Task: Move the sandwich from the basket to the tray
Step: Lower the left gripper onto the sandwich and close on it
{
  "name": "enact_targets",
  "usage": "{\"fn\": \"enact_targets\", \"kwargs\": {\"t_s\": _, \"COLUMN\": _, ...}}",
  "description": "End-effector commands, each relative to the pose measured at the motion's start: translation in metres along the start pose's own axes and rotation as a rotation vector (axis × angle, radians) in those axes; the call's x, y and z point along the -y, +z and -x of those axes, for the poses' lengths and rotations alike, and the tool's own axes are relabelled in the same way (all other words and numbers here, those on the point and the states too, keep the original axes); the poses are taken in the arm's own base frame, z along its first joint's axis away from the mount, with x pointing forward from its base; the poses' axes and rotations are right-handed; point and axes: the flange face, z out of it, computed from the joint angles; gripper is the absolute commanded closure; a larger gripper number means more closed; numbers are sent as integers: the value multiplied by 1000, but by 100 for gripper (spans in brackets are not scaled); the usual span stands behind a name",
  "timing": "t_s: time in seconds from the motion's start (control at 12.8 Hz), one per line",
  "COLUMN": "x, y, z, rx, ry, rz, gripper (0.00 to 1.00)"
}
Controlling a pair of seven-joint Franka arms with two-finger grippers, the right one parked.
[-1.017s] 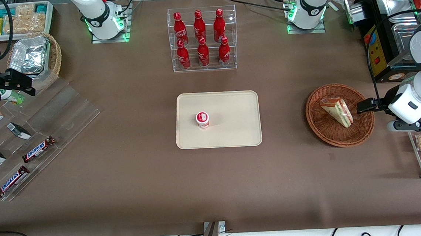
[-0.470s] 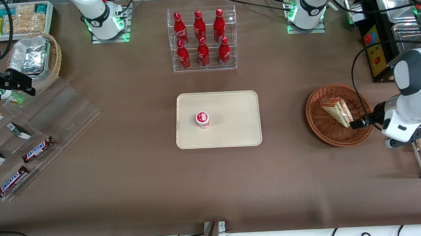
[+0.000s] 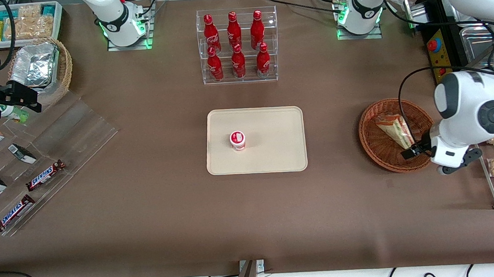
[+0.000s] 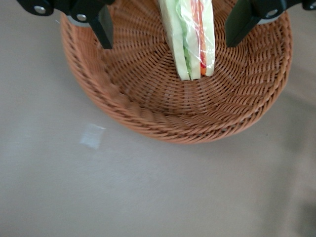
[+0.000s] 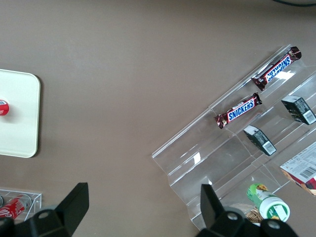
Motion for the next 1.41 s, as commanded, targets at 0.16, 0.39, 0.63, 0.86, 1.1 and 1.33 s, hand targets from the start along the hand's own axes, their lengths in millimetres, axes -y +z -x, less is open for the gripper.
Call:
{"fn": "enact_targets", "kwargs": {"t_s": 0.16, "x": 12, "y": 13, "z": 33, "rx": -7, "ry": -61, "rz": -19, "gripper": 0}}
{"fn": "enact_targets", "kwargs": {"t_s": 0.39, "x": 13, "y": 21, "z": 53, "rx": 19, "ry": -92, "rz": -32, "gripper": 0}}
{"fn": "enact_targets", "kwargs": {"t_s": 0.63, "x": 13, "y": 32, "z": 70, "rx": 32, "ry": -126, "rz": -37, "gripper": 0}}
{"fn": "enact_targets", "kwargs": {"t_s": 0.86, "x": 8, "y": 35, "z": 80, "rx": 37, "ry": -120, "rz": -38, "gripper": 0}}
{"fn": "enact_targets", "kwargs": {"t_s": 1.1, "x": 9, "y": 40, "z": 83, "rx": 44, "ry": -139, "rz": -44, "gripper": 1}}
{"fn": "enact_targets", "kwargs": {"t_s": 1.33, "x": 11, "y": 40, "z": 83, "rx": 30, "ry": -113, "rz": -71, "gripper": 31}}
